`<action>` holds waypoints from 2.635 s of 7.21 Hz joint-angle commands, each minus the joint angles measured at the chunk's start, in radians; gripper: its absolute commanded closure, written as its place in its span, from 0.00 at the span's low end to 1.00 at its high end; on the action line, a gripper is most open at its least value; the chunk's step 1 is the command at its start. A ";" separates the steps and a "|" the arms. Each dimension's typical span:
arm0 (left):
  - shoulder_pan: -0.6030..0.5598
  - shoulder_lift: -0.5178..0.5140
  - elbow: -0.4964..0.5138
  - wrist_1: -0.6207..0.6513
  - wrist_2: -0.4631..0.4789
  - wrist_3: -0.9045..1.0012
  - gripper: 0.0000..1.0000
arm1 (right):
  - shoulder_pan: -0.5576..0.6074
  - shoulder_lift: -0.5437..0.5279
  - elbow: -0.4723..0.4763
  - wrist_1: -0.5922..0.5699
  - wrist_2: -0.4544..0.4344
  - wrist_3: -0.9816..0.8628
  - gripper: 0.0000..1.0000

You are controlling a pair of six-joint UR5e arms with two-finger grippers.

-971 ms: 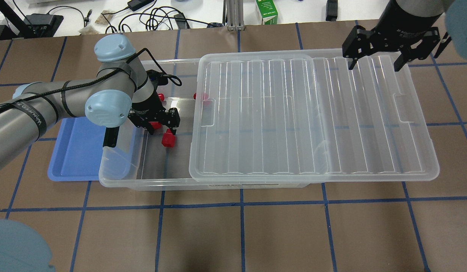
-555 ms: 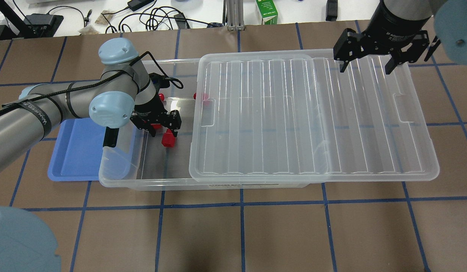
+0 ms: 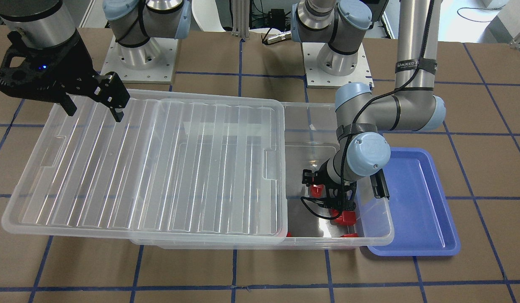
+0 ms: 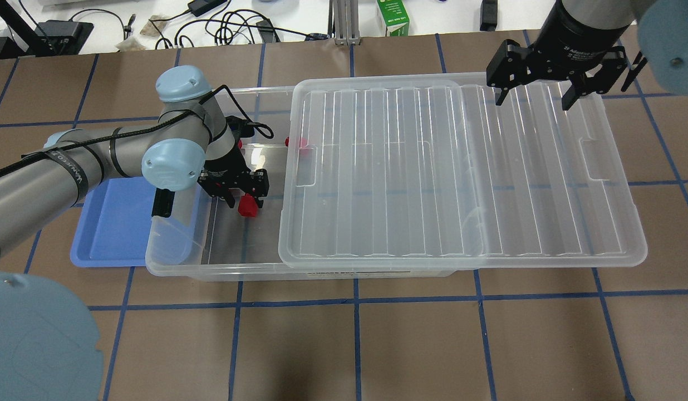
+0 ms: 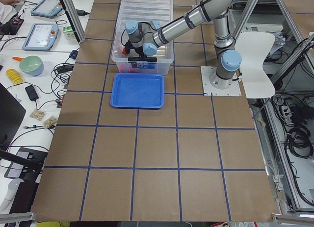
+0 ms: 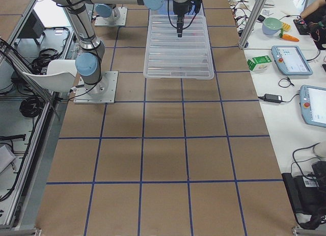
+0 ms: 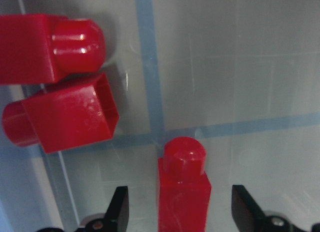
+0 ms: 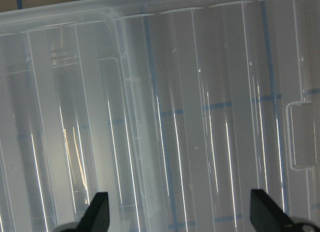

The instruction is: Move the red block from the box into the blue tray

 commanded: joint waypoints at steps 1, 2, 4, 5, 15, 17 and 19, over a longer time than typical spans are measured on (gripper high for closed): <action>0.000 -0.006 0.007 0.002 0.001 -0.007 0.99 | 0.000 -0.001 0.002 0.002 -0.001 0.000 0.00; 0.002 -0.003 0.016 -0.001 0.011 -0.015 1.00 | 0.000 -0.001 0.002 0.002 -0.008 0.000 0.00; -0.006 0.038 0.045 -0.018 0.014 -0.017 1.00 | 0.000 -0.011 0.011 0.007 -0.015 -0.003 0.00; -0.006 0.060 0.083 -0.059 0.012 -0.020 1.00 | 0.000 -0.010 0.014 0.007 -0.014 -0.003 0.00; 0.395 0.123 0.363 -0.445 0.143 0.395 1.00 | 0.021 -0.031 0.019 0.002 0.000 -0.020 0.00; 0.405 0.089 0.257 -0.307 0.141 0.402 1.00 | 0.020 -0.021 0.010 0.002 0.000 -0.040 0.00; 0.406 0.045 0.165 -0.163 0.138 0.416 1.00 | 0.020 0.004 0.020 -0.007 -0.008 -0.068 0.00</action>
